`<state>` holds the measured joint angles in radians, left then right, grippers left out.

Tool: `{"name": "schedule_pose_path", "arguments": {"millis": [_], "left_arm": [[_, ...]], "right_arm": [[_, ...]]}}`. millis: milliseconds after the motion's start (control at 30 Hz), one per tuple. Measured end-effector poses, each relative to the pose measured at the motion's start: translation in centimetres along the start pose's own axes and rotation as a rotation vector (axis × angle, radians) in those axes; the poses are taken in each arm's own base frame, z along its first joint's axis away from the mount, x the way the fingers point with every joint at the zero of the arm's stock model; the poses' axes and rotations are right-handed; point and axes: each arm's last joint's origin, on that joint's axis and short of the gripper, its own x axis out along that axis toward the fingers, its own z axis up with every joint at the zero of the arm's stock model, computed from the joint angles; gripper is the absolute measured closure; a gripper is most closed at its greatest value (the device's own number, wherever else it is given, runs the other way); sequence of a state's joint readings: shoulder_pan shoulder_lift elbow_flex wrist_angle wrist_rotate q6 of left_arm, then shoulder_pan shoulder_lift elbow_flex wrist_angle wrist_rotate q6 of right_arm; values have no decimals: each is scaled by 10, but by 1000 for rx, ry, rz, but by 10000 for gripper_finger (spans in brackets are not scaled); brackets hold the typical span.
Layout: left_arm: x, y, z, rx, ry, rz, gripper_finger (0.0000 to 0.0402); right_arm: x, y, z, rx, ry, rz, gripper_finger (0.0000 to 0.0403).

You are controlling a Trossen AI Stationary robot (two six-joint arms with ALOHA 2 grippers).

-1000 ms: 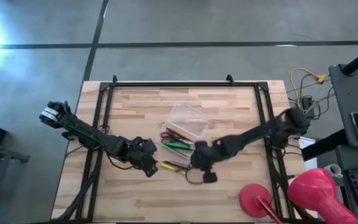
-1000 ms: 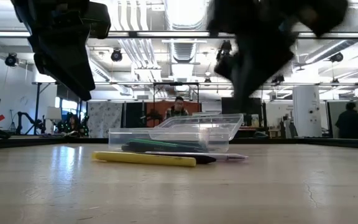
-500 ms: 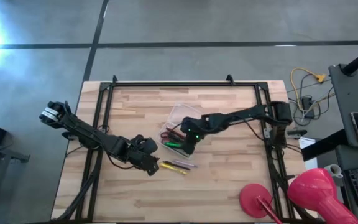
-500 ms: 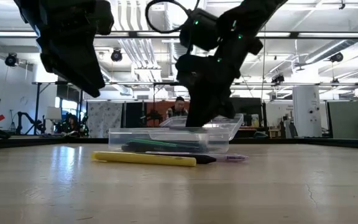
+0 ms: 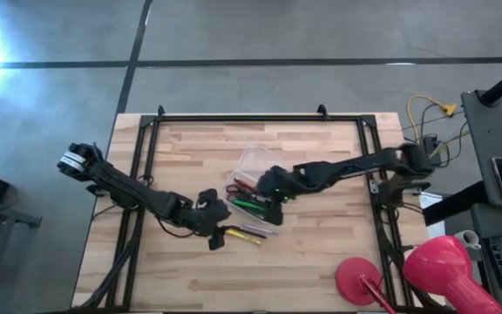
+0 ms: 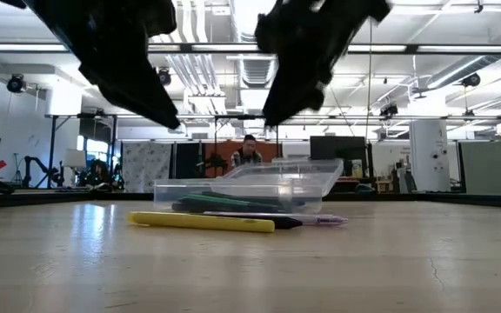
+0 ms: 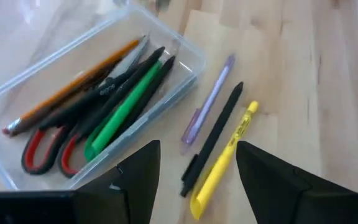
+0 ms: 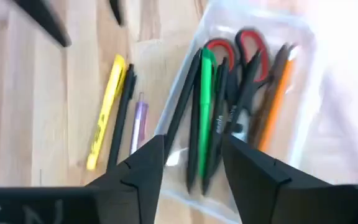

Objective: Pick & place school supplies into a supply box
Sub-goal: Put the yellow pen into the transparent case

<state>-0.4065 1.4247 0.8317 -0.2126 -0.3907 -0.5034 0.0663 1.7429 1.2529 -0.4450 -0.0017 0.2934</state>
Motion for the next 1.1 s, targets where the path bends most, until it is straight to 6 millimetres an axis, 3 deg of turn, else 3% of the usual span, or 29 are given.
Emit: {"name": "schedule_pose_path", "arguments": {"millis": [133,300,600,833,967,1100], "left_arm": [[15,-8,-4,66,11,-73,207],[41,-22,-11,202,44,-87,216],[78,-41,-11,305,105,-104,226],[95,-35,-31,238,208,-82,233],[94,-33,-38,176,264,-92,276],[90,-30,-41,175,339,-110,357]], "right_arm": [[-26,12,-10,-126,10,-94,239],[-45,15,-25,-128,63,-221,239],[-37,9,-52,-10,151,-264,238],[-30,6,-65,-21,191,-277,238],[-29,6,-67,-22,193,-278,241],[-29,5,-66,-26,185,-295,245]]}}
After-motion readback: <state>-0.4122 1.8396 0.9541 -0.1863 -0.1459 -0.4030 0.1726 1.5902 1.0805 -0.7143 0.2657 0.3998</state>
